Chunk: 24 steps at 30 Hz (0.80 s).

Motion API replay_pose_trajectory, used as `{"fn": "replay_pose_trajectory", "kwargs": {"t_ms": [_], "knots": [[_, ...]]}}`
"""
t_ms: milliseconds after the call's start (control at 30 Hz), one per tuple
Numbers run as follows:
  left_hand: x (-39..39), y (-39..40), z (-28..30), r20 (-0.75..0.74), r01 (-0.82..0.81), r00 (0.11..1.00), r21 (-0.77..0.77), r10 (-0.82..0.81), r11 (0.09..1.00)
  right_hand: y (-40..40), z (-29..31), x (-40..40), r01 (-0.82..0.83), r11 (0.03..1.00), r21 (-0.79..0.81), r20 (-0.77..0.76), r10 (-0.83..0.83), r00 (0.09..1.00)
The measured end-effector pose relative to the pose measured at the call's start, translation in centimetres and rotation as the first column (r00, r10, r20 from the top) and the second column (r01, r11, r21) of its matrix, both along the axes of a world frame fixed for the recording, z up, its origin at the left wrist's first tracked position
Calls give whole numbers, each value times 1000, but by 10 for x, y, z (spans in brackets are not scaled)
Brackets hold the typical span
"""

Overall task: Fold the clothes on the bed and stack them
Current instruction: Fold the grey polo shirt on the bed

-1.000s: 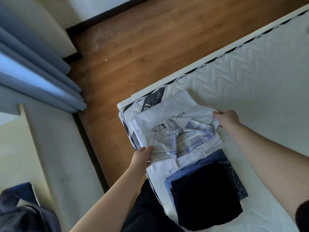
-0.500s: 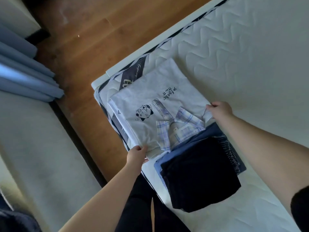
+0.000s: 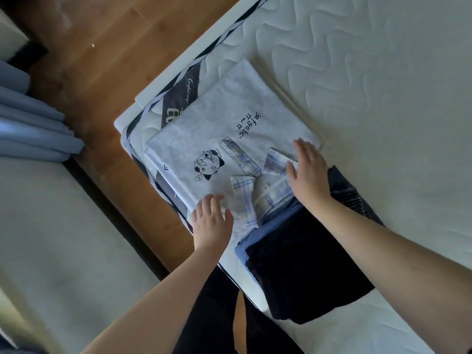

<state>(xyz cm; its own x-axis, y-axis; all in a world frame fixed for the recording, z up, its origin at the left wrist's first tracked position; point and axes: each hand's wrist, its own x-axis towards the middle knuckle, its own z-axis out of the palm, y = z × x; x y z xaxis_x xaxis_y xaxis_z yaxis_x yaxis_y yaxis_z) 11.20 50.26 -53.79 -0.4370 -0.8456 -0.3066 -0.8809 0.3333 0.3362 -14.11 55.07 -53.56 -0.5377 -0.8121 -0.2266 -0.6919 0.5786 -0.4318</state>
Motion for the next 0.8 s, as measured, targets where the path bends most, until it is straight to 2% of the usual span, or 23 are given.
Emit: {"fn": "replay_pose_trajectory", "kwargs": {"t_ms": [100,167,267,367,567,667,800], "knots": [[-25,-30,-10,109,306,948,-32,-301,952,-8,-14,23,-140,987,84,-64,146,987],[-39,-56,-20,204,391,903,-24,-378,920,-14,-26,30,-130,981,145,-112,147,983],[-55,-96,-34,280,396,889,-73,-363,915,-16,-43,30,-65,965,256,-147,105,984],[-69,-138,-44,233,375,910,-108,-343,921,-15,-59,25,-73,945,318,-153,127,980],[-70,-181,-63,263,442,865,7,-428,897,-12,-75,24,-81,949,305,-178,140,974],[-68,-187,-64,233,456,860,44,-453,889,-16,-74,26,-59,951,303,-156,110,982],[-49,-191,-57,161,478,873,-91,-460,874,-29,-57,35,12,981,193,-184,24,983]]}}
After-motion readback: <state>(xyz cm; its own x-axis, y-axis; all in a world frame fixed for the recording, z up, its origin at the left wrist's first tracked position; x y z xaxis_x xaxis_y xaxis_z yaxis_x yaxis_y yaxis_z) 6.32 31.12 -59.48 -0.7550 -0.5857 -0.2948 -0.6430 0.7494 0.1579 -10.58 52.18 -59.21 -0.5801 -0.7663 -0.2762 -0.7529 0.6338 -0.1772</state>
